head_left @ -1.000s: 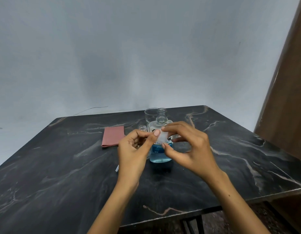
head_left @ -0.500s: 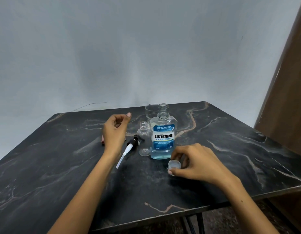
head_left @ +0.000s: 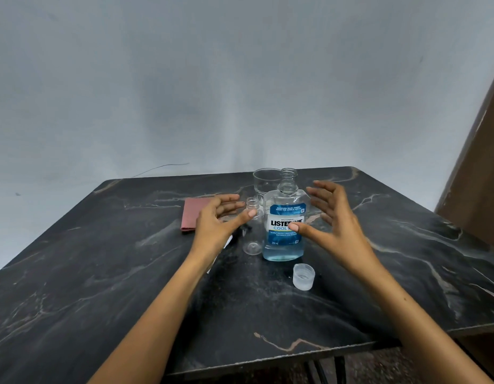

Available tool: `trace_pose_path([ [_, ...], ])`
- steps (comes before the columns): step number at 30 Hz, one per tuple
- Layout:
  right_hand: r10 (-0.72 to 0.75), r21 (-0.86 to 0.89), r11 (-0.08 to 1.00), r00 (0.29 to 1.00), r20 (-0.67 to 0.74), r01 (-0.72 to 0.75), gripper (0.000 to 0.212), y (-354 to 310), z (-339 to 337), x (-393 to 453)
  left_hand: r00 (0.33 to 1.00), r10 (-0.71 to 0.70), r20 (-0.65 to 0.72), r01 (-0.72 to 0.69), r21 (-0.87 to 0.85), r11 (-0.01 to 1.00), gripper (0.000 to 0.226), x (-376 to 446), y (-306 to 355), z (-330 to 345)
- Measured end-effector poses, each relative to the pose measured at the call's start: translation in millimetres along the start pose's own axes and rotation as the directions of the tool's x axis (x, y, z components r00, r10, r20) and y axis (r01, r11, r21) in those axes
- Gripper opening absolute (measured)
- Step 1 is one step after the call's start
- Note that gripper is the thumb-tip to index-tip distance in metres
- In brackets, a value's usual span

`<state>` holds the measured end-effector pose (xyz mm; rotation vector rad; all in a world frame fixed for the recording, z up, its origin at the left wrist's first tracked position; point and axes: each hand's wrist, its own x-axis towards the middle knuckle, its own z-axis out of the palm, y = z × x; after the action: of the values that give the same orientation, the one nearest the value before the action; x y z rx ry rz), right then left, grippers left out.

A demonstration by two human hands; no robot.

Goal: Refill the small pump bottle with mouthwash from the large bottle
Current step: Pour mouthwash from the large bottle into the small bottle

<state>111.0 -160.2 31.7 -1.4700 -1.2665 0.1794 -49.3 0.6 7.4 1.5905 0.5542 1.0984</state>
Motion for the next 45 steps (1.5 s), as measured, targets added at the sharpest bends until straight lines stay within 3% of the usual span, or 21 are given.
trace_pose_path([
  [4,0.003,0.068,0.998,0.997,0.072,-0.008,0.076,0.0,7.7,7.6,0.999,0.041,0.032,-0.042,0.032,0.999,0.052,0.3,-1.7,0.3],
  [8,-0.047,0.13,0.991,0.997,0.053,0.039,0.06,1.7,17.9,10.7,0.997,0.061,0.042,-0.064,0.073,0.995,0.042,-0.2,-0.9,1.1],
  [12,-0.067,0.154,0.986,0.997,0.034,0.061,0.059,0.2,19.3,14.9,0.996,0.075,0.041,-0.078,0.076,0.994,0.035,-1.3,1.8,0.7],
  [27,-0.16,-0.186,0.959,0.951,0.263,0.213,0.056,-18.3,-12.0,52.7,0.993,0.121,0.018,-0.122,0.162,0.979,0.049,-3.6,-1.7,-2.0],
  [37,-0.101,-0.288,0.925,0.892,0.44,0.247,0.056,-28.7,-32.8,70.7,0.992,0.065,0.109,-0.077,0.113,0.991,0.033,0.5,4.8,-11.7],
  [45,-0.089,-0.321,0.902,0.852,0.516,0.289,0.057,-34.7,-34.4,74.8,0.991,0.102,0.083,-0.113,0.14,0.984,0.044,-4.4,7.6,-3.3],
])
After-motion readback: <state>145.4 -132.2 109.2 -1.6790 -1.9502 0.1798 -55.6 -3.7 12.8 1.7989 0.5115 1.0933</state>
